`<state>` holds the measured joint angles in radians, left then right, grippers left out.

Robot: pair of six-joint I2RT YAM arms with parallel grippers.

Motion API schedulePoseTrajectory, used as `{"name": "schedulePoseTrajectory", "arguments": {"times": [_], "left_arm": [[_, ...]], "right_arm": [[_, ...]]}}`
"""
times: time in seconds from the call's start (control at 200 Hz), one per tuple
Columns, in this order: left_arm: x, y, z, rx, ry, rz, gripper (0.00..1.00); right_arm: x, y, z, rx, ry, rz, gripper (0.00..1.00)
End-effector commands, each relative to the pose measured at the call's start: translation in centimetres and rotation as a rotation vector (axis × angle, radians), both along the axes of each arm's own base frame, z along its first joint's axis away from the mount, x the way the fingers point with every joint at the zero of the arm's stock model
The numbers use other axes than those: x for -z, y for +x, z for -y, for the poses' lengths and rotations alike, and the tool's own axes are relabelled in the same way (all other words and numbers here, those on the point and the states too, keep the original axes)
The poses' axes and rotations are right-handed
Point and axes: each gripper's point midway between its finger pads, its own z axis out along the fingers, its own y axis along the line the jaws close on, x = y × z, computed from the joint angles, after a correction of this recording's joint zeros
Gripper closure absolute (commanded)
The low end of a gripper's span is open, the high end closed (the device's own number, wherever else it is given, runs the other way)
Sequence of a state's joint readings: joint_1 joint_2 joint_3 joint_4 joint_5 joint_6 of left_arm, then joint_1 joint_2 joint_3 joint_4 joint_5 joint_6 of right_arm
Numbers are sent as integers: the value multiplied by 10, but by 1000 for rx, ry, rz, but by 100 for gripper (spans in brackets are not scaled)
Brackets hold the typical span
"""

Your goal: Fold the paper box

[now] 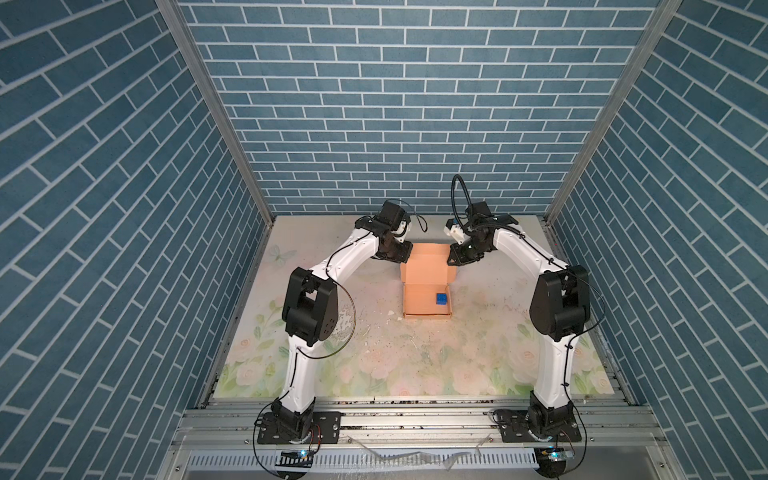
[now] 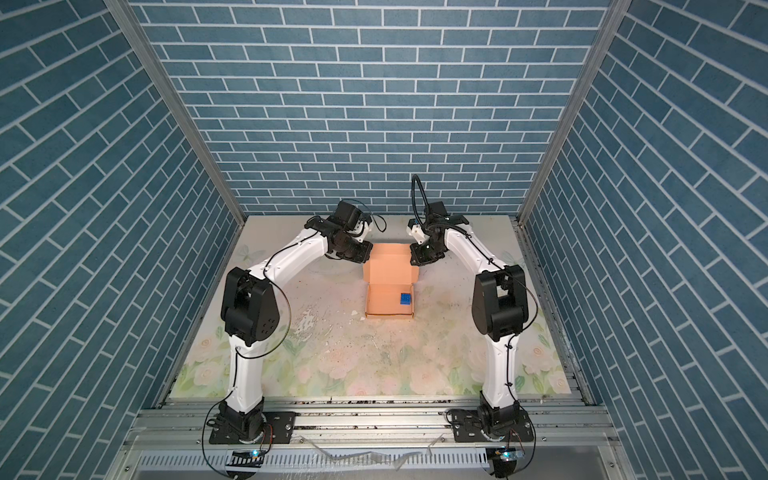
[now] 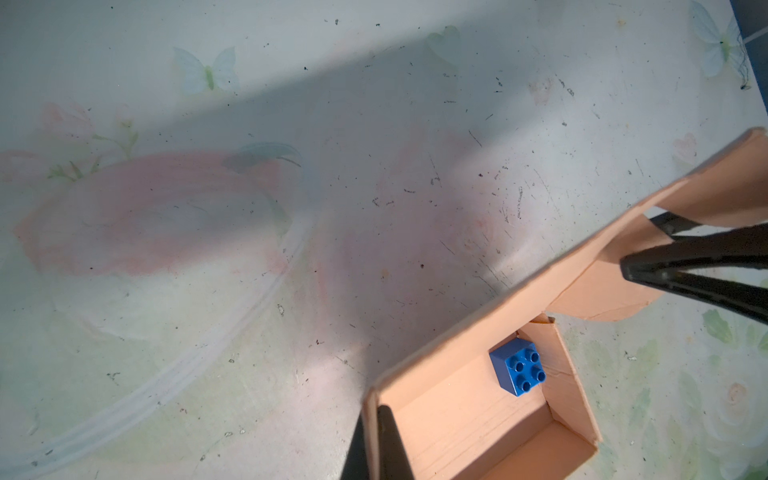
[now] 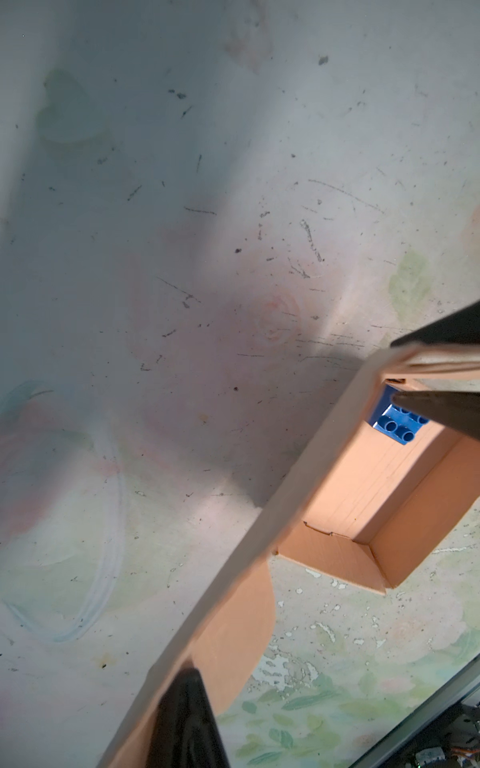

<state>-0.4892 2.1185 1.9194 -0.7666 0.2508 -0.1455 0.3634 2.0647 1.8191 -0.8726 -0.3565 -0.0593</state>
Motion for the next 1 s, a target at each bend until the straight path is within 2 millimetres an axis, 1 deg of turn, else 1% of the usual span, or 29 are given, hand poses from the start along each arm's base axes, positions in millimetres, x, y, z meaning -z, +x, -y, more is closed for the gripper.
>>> {"name": "schedulePoseTrajectory", "arguments": {"times": [0.0,0.1,0.335,0.505,0.66,0.775,0.9,0.995], "left_arm": [[-18,0,0,-10,-15,43,100],[-25,0,-1,-21,-29,72,100],[-46,-1,-6,-45,-55,153,100],[-55,-6,-10,-78,-68,212,100],[-62,-14,-8,-95,-77,271,100],[-67,-19,-3,-99,-50,328,100],[-68,-24,1,-109,-39,378,100],[-68,-26,0,-133,-45,400,100]], "right_arm": [[3,-3,1,-19,-17,14,87],[-5,-2,-1,-6,2,49,91],[-31,-5,-2,28,28,139,100],[-46,-10,1,82,36,202,100],[-53,-16,0,124,43,256,100],[-53,-21,-2,141,31,283,100],[-53,-24,-5,159,27,316,100],[-52,-26,-4,177,21,341,100]]}}
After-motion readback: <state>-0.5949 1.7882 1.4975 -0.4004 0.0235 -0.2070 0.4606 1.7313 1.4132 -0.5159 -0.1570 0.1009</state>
